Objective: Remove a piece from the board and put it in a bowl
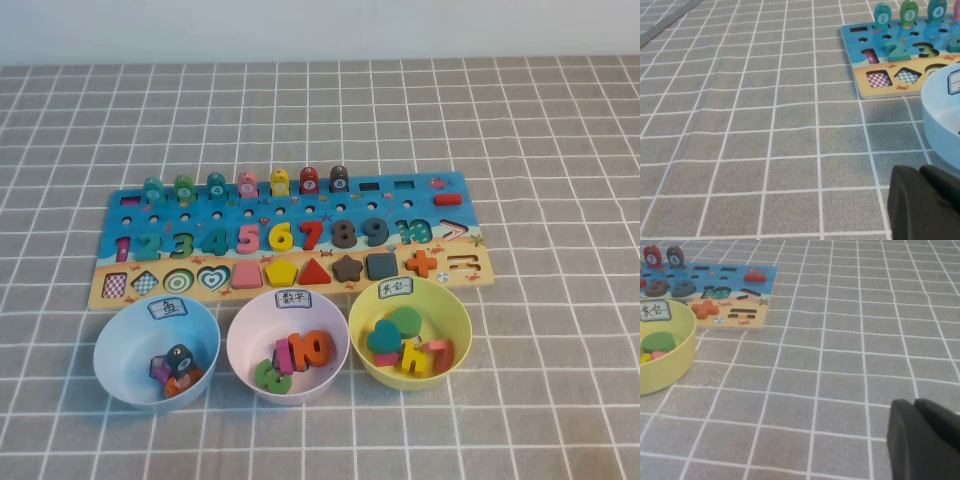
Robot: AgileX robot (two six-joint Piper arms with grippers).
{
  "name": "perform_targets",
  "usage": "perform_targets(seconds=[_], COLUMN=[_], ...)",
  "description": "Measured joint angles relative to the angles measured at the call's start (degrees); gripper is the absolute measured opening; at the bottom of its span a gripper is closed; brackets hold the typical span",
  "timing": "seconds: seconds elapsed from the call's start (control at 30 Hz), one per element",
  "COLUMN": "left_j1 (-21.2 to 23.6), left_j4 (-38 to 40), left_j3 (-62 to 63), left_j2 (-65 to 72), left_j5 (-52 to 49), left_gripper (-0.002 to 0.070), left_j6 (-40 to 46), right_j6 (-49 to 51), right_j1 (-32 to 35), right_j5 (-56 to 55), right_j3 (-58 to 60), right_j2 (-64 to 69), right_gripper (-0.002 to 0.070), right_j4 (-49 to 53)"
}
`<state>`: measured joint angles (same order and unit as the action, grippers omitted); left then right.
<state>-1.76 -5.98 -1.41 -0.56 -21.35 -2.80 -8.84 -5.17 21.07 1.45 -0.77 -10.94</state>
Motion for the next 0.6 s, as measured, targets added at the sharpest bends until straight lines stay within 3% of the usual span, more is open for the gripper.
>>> perform_targets(seconds=[0.6], left_j1=[0.0], left_j4=[-0.6], left_j3=[0.0], left_j2=[0.0], left_j5=[0.2], left_gripper=[-0.0004], left_j6=[0.0], right_j6=[0.0], right_j1=[0.0], right_j5=[0.0], right_j3=[0.0], right_j2=[0.0], right_gripper=[-0.0017], right_j4=[0.0])
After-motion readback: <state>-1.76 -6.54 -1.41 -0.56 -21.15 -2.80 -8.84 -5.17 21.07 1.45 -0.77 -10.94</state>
